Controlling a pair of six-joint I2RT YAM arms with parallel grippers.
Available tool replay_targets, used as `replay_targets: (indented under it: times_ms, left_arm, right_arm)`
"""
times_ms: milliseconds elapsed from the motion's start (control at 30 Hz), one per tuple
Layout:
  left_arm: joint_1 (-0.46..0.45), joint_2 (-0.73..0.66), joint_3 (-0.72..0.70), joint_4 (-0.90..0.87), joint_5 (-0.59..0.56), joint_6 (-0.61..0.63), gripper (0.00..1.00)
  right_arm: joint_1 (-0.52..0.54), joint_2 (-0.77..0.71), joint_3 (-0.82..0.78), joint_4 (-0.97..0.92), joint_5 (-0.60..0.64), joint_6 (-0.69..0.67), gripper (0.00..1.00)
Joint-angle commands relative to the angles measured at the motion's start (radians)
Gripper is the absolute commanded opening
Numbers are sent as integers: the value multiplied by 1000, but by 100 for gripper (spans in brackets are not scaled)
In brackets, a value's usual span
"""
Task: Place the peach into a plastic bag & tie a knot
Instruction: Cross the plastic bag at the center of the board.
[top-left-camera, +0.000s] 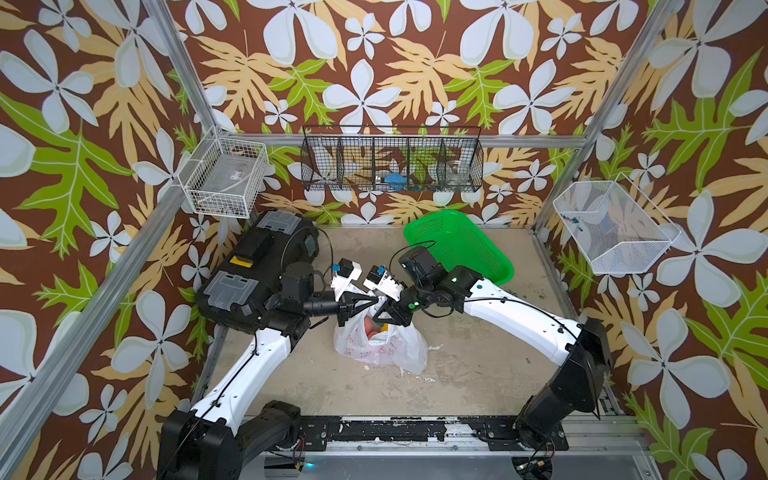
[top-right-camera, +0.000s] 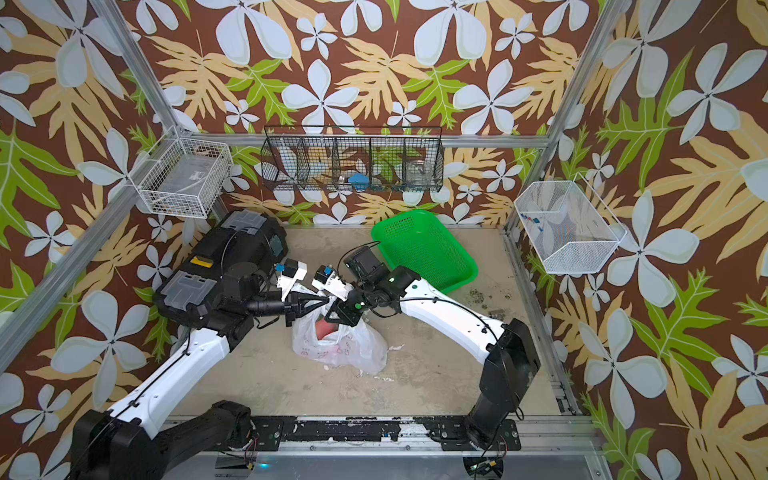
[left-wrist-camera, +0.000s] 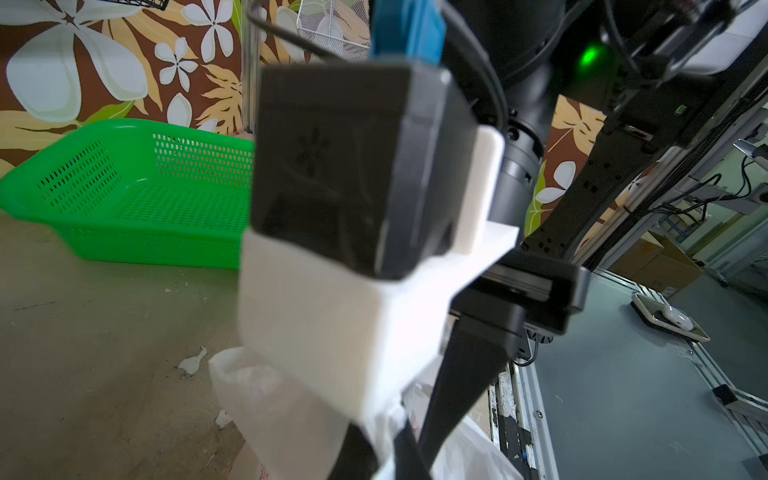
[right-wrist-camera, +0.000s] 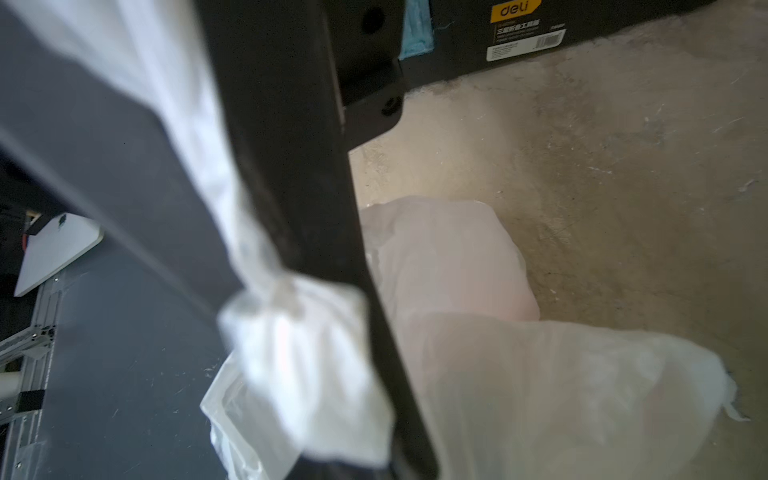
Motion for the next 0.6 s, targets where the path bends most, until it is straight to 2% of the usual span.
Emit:
replay_targets:
  times_ms: [0, 100, 267, 467, 567]
  left_arm:
    - [2, -3, 7, 20, 20, 4, 0]
    - [2, -3, 7, 20, 19, 4, 0]
    - [2, 0, 10, 26, 17, -8, 0]
    - [1, -7, 0, 52, -13, -61, 0]
    - [0, -26, -22, 56, -60, -88, 1]
  right_arm:
    - [1, 2, 13, -1, 41, -1, 27]
    - [0, 3, 13, -3, 27, 1, 27]
    - [1, 10, 11, -3, 44, 4, 20]
    - [1, 0, 1, 41, 169, 18, 2]
    - [0, -21, -24, 89, 220, 26, 0]
